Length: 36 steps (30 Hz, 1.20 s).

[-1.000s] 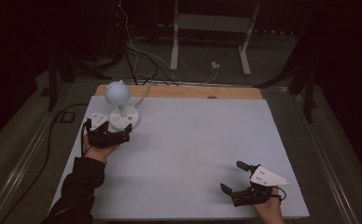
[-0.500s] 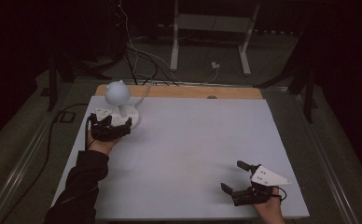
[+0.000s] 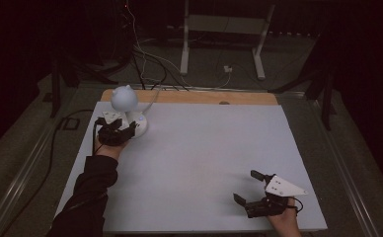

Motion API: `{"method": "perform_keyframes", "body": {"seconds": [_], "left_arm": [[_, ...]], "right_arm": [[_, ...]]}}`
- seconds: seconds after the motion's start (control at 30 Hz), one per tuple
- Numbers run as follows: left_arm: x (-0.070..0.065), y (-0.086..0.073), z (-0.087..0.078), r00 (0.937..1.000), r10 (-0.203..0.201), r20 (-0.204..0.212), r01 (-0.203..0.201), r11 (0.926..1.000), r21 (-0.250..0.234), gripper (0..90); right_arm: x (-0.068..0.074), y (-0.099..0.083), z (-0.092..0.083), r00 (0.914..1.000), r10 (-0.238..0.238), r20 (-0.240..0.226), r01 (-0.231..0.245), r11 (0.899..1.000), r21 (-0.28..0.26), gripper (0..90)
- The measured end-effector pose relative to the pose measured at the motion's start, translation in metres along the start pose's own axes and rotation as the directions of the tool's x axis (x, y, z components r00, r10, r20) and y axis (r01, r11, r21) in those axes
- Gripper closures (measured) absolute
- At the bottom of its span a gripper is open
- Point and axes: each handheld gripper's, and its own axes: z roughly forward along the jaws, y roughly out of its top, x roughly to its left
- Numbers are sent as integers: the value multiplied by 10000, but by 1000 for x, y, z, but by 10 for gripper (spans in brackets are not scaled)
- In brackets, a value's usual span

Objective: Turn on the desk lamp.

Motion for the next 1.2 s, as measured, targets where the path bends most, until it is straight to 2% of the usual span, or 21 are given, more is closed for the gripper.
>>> {"method": "perform_keyframes", "body": {"seconds": [0.03,0.1,0.17,0.27,0.33,0.53,0.57,0.63,0.67,0.73,0.8,0.83,0.87,0.9,0.97,1.0,1.07,1.2], "left_arm": [[0,1,1,10000,-17,18,17,10000,82,535],[-1,1,2,9998,153,-132,-151,9998,112,601],[-1,1,4,9995,298,-142,-296,9995,105,608],[1,-1,7,9993,240,-271,-236,9996,152,659],[4,-2,10,10000,-2,36,1,9996,291,726],[8,-10,18,9989,471,71,-474,9975,530,767],[9,-10,19,9987,467,186,-477,9972,583,803],[8,-11,21,9976,683,89,-687,9956,632,804],[8,-11,22,9972,687,309,-706,9955,626,827],[8,-13,25,9949,992,200,-1003,9924,715,858],[10,-14,28,9962,746,442,-780,9936,813,861],[10,-14,29,9960,813,369,-841,9930,828,900],[12,-14,32,9967,626,521,-672,9936,907,900],[12,-14,32,9967,626,521,-672,9936,907,900],[12,-15,34,9952,931,317,-959,9899,1043,900],[12,-15,36,9950,873,480,-920,9898,1090,900],[12,-17,39,9920,1197,397,-1234,9859,1126,900],[12,-19,42,9930,1102,434,-1142,9880,1043,900]], "right_arm": [[0,0,0,10000,9,-7,-9,10000,-6,0],[0,0,0,10000,16,-16,-16,10000,-16,0],[0,0,0,10000,22,-22,-22,10000,-30,0],[-1,0,0,10000,52,-19,-53,10000,-25,0],[-1,0,0,10000,68,-30,-68,10000,-30,0],[-1,-1,0,9999,102,-71,-102,9999,-2,0],[-1,-1,0,9999,99,-77,-99,10000,10,0],[-1,-1,0,9999,119,-94,-119,9999,8,0],[-1,-1,0,9999,105,-102,-104,9999,19,0],[0,0,0,9999,89,-104,-89,10000,17,0],[0,0,0,9999,87,-101,-86,10000,16,0],[-1,-1,0,9999,93,-102,-93,10000,20,0],[-1,-1,0,9999,105,-103,-105,9999,15,0],[-1,-1,0,9999,105,-103,-105,9999,15,0],[-1,-1,0,9999,108,-126,-108,9999,14,0],[-1,-1,0,9999,100,-141,-100,9999,29,0],[-1,-1,0,9998,96,-156,-96,10000,25,0],[-1,-1,0,9998,95,-169,-95,10000,24,0]]}}
